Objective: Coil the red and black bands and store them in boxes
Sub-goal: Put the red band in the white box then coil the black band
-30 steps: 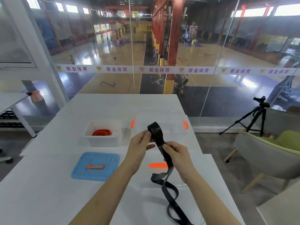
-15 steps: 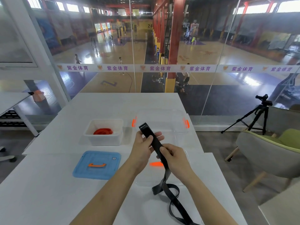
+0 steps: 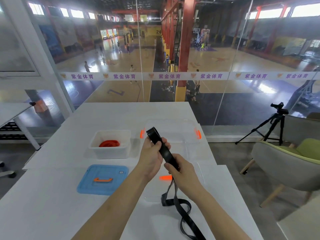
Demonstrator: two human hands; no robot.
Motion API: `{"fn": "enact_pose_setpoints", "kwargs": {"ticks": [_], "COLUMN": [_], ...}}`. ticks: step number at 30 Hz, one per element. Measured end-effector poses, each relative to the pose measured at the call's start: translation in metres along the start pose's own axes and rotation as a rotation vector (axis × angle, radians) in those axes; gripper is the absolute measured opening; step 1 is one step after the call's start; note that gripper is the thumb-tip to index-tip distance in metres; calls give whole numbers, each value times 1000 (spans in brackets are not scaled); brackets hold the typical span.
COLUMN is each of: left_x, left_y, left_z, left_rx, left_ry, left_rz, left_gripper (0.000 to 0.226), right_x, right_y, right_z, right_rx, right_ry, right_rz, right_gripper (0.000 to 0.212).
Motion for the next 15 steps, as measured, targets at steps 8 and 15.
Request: {"fn": "enact_pose_setpoints", "kwargs": {"ticks": [8,15], "left_x": [-2,-8], "left_y": [-22,-26], "left_z": [-2,-3], "left_rx": [194,404], "left_ry": [80,53], "left_rz": [766,1008], "left_gripper": [40,56], "right_x": [-12,-14], "right_y": [-13,-26], "right_z": [2,6], "right_rx": [128,140], "right_ry": [123,242], "right_rz": [233,310], "right_gripper": [13,18]}}
Point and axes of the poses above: each hand's wrist, its own z-axis towards the middle knuckle, its own x-axis out of the palm, y = z × x, the point moved 5 cm from there along z, towards the middle knuckle, and after that the axes turned 8 degrees about y, right-handed, at the moved point
